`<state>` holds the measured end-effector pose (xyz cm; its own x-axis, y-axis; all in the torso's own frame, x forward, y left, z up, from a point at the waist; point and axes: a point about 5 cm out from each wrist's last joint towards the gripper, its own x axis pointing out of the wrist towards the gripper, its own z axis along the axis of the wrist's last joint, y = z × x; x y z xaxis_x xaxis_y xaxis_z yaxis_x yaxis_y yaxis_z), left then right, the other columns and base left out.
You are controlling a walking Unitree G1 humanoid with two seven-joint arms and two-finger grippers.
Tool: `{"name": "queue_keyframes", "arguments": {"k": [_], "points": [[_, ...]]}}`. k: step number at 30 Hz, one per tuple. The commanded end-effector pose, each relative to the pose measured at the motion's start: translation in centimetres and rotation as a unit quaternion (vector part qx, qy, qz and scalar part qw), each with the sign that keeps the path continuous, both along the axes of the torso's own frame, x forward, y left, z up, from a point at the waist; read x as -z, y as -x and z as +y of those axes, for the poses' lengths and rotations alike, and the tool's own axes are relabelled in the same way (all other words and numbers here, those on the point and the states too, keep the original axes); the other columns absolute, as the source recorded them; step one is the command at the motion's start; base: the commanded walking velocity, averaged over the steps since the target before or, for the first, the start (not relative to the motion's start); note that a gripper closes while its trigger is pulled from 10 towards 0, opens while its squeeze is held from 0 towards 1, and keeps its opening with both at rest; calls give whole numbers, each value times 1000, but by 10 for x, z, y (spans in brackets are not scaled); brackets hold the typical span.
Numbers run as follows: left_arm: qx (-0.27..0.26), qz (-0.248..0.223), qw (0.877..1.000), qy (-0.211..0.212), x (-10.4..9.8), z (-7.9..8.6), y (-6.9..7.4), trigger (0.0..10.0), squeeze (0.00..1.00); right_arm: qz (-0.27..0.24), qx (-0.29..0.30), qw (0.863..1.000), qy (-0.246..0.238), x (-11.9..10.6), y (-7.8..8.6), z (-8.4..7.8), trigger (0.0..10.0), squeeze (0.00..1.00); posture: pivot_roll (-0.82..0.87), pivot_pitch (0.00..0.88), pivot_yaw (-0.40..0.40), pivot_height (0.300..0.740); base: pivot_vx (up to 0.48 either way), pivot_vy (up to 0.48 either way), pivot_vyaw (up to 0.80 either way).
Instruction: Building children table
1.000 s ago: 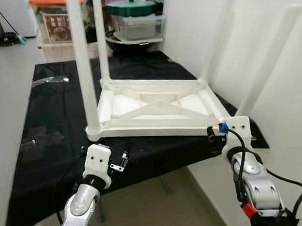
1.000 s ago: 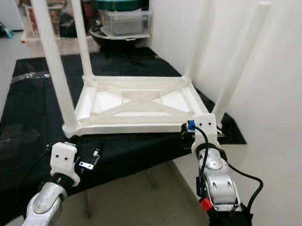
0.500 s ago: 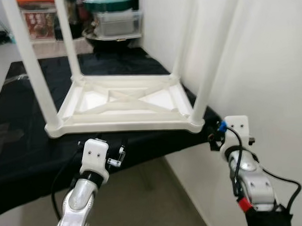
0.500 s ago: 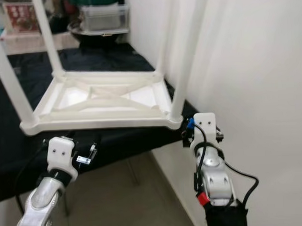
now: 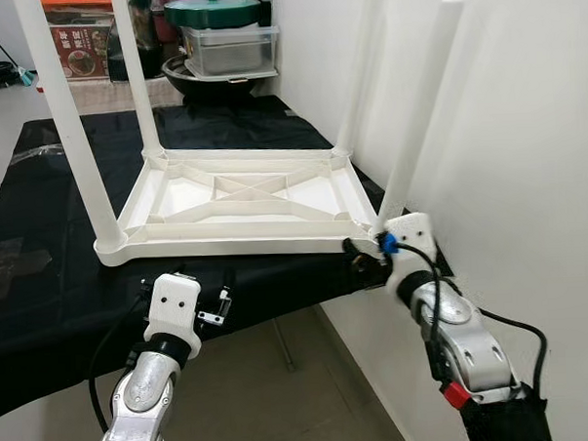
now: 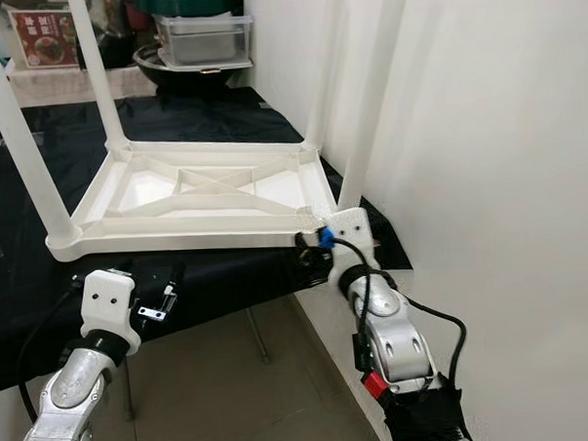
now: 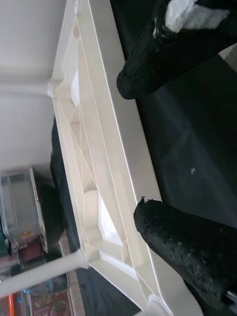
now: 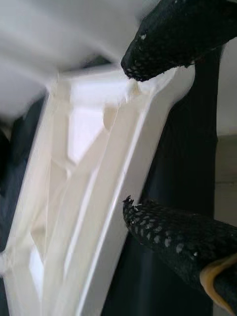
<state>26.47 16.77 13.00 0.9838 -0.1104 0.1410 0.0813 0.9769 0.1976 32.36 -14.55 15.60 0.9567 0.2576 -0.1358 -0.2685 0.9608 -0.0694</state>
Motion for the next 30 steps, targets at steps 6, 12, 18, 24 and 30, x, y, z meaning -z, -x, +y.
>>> {"name": "queue_keyframes", "arguments": {"k": [6,12,18,24,30], "points": [[-20,19,999,-18,8,4,-1,10000,0,22,18,1000,-13,13,-1,-6,10000,0,57,0,-125,740,0,0,0],[-15,19,1000,-19,9,2,-1,10000,0,-4,-35,999,-10,11,7,3,10000,0,51,0,-118,740,0,0,0],[-10,16,1000,-15,7,-1,-2,10000,0,-42,-93,995,-15,5,15,15,10000,0,54,0,-119,740,0,0,0],[-9,16,1000,-9,7,0,-2,10000,0,-36,-92,994,-34,5,13,17,10000,0,58,0,-120,740,0,0,0],[-3,24,1000,-2,8,-1,-1,10000,0,-33,-78,996,-37,5,10,14,10000,0,59,0,-119,740,0,176,0]]}}
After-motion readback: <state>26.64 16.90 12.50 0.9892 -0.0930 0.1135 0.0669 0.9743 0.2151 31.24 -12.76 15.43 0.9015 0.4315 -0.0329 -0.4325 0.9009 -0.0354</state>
